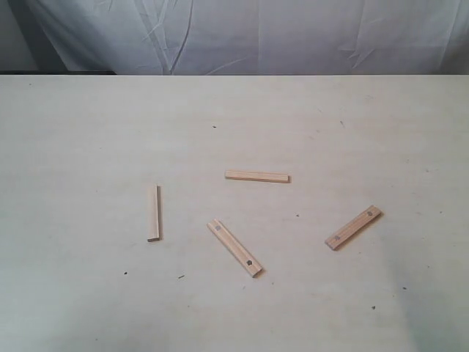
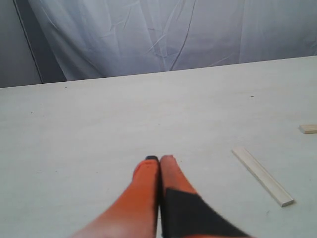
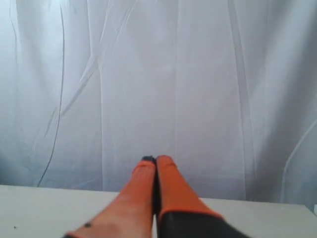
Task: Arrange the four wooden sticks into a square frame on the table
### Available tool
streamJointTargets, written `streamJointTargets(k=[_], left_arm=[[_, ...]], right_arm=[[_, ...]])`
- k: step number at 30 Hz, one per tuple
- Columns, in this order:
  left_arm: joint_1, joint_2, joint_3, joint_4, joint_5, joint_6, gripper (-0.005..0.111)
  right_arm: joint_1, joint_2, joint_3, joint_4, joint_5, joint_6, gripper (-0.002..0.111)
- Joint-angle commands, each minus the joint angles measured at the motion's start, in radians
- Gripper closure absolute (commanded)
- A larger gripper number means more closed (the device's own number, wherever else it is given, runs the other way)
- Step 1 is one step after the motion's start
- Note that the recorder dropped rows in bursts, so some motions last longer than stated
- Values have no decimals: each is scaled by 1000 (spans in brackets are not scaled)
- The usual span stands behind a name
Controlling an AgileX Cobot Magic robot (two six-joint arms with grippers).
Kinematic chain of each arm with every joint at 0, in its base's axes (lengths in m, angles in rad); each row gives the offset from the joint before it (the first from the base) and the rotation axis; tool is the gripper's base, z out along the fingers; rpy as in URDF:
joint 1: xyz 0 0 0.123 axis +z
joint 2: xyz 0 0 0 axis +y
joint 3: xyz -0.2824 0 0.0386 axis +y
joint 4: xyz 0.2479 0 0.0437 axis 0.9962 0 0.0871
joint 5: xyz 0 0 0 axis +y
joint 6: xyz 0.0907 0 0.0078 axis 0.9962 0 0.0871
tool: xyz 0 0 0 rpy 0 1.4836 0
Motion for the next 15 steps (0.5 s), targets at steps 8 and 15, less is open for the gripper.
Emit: streamJointTargets(k=[8,15], left_arm=[[5,-7,4,4,-6,1,107],[5,-7,4,4,-6,1,107]], right_arm=[[-4,-6,2,178,-100,2,109],[-4,514,-496,217,647,-25,109]])
